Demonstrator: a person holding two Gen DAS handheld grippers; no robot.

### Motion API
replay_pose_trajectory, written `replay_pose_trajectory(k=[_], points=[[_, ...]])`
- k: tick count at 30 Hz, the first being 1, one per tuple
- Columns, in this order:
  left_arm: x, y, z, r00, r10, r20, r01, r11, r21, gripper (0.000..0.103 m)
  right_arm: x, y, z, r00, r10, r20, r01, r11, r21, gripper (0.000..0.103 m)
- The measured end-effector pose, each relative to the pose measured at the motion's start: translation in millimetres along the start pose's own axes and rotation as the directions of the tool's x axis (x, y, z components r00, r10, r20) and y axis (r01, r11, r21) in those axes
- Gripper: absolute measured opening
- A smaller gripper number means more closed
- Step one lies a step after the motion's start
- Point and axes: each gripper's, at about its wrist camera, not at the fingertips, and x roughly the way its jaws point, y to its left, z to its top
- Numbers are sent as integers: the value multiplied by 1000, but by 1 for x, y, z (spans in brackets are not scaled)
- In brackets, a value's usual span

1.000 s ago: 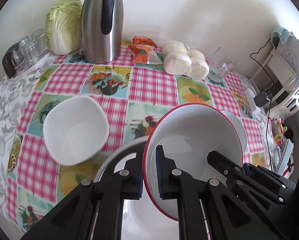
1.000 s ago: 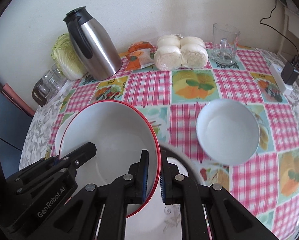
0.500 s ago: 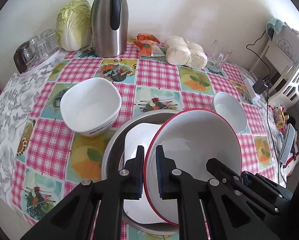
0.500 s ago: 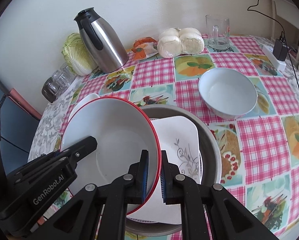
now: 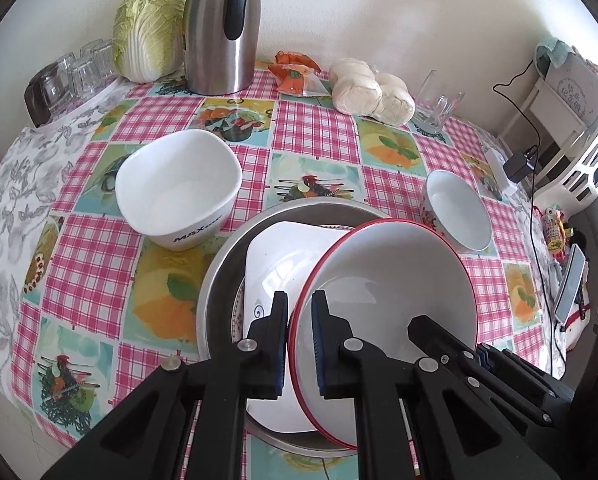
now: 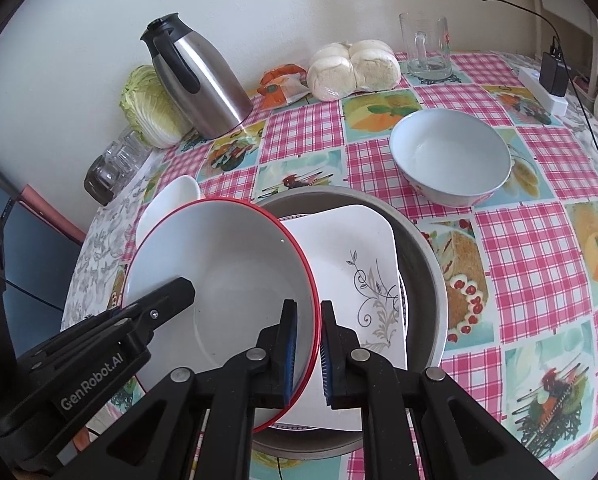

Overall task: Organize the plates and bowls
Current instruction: 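Lift the red-rimmed bowl with both tools toward the steel tray, then lower the red-rimmed bowl with both tools onto the square plate in the tray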

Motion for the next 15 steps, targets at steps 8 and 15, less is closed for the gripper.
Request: replay_pose_trajectory(k=[8,15], points=[[6,-2,0,1000,-19,-22,19,1000,-9,10,3,-4,-1,1000,-23,-15,24,1000,12,12],[9,0,1,999,-34,-33,33,999,-15,10,3,-6,1,999,-33,-17,34,999,29,14]])
